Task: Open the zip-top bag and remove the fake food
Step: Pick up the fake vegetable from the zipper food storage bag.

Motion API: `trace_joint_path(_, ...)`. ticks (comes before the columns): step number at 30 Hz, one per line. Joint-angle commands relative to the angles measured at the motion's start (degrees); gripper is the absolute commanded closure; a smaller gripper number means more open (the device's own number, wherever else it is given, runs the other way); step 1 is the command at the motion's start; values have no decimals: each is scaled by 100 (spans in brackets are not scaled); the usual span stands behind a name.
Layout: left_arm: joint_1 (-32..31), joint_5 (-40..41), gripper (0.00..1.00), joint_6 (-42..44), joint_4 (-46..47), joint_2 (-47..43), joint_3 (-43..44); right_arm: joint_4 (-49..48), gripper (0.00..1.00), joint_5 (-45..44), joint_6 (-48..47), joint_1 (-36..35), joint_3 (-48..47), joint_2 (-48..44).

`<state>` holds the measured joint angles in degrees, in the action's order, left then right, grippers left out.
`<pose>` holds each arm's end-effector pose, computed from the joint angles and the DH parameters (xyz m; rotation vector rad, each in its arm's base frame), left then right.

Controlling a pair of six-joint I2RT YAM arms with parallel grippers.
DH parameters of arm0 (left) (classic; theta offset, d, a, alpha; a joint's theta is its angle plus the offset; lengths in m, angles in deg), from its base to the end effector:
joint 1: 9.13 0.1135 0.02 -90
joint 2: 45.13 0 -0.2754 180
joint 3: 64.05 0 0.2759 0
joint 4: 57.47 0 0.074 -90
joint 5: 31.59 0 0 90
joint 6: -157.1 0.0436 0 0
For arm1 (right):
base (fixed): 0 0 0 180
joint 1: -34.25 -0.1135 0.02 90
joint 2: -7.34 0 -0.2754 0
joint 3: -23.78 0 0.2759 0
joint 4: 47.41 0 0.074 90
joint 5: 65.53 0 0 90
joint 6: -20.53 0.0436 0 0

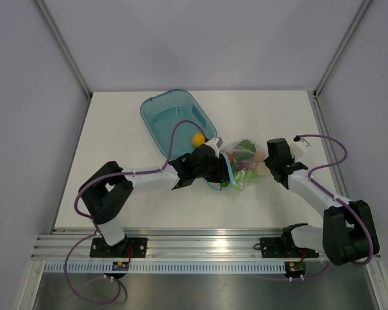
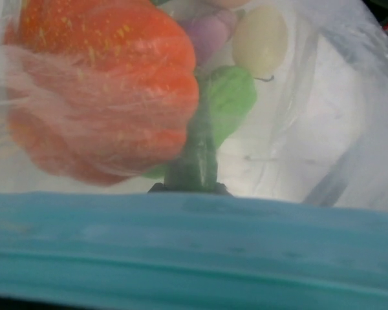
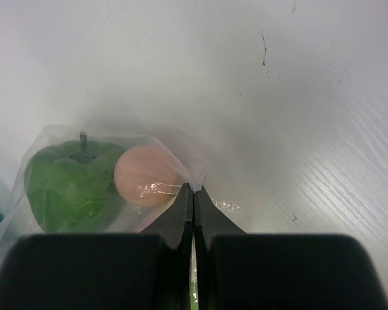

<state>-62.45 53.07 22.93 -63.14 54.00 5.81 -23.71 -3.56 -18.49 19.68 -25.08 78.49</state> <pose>0.2361 -0.3237 0.1833 0.2478 2.3708 -1.0071 0.2611 0.0467 0.1886 0.9174 2.0640 0.0200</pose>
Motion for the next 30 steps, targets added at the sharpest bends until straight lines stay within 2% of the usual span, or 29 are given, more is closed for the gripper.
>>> trace_joint_path(1, 93, -850, 86, 101, -214, -194, 351, 3, 100, -370, 175, 51, 26, -163)
trace_joint_path(3, 181, -1396, 89, 57, -294, -79, 527, 99, 100, -379, 193, 51, -27, -163)
trace_joint_path(7, 208, -1881, 90, 100, -347, -17, 633, 117, 100, -466, 202, 59, 17, -234)
trace_joint_path(12, 208, -2111, 89, 259, -356, -113, 660, 117, 100, -466, 219, 59, 17, -234)
trace_joint_path(15, 208, -2426, 91, 320, -154, -148, 634, 126, 100, -466, 246, 59, 26, -225)
trace_joint_path(23, 252, -2199, 93, 321, -136, -394, 441, 178, 100, -423, 483, 226, 96, -339)
trace_joint_path(30, 401, -2331, 95, 206, 365, -737, 89, 240, 100, -440, 623, 341, 149, -401)
